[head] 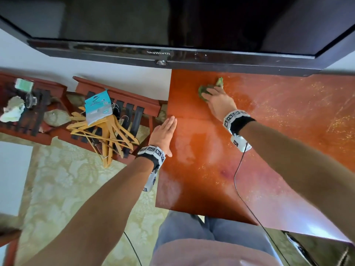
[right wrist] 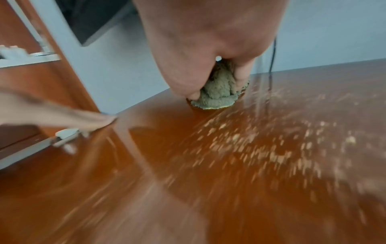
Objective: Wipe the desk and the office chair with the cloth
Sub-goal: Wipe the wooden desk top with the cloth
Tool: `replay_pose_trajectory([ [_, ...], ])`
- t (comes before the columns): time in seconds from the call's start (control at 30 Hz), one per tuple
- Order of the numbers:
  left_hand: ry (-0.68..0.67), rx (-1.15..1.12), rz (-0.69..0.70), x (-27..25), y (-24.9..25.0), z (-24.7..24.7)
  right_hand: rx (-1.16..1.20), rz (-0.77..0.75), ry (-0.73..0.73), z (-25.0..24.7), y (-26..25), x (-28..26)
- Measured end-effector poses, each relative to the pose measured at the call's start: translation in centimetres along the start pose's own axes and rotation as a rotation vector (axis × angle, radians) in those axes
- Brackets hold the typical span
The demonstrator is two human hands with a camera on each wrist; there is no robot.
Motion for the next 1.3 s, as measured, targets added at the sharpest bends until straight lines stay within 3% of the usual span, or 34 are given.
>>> replay_pose_trajectory([
  [0.17,0.003,-0.011,-0.007,0.2,0.2,0.1,0.004,0.209,0.046,-2.5,3.8,5.4],
  [0.37,-0.003,-0.055,-0.009,0.2,-0.1,0.1,-0.028,0.273,-0.014,-2.7,2.1,6.2],
  [0.57,-0.013,-0.017,-0.030,0.2,0.3,0.2,-0.019,0.073,-0.003,0.0,-3.5,0.0],
  [0.83,-0.006,0.000,-0.030,-0.8,0.7,-0.6,0.003,-0.178,-0.195,3.7,-11.8,-12.2],
  [1.03,-0.036,0.021,0.002,-3.8,1.5,1.2,-0.032,-0.409,-0.239,3.7,-15.6,-20.1],
  [1.17,-0.043,0.030,0.015,-5.6,0.8,2.8,-0.025,-0.533,-0.198,3.9,-15.4,-21.0],
  [1.3,-0.034,0.003,0.021,-7.3,0.0,4.2,-0.070,-0.491,-0.132,6.4,-12.5,-17.5],
])
Point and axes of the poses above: each hand's wrist, its own x-axis towards the middle knuckle, its own z-axis out of the palm, y = z × x, the point moved 2 cm from there along x, towards the middle knuckle, and after that the axes turned 14 degrees about -x, right-handed, at the moved point
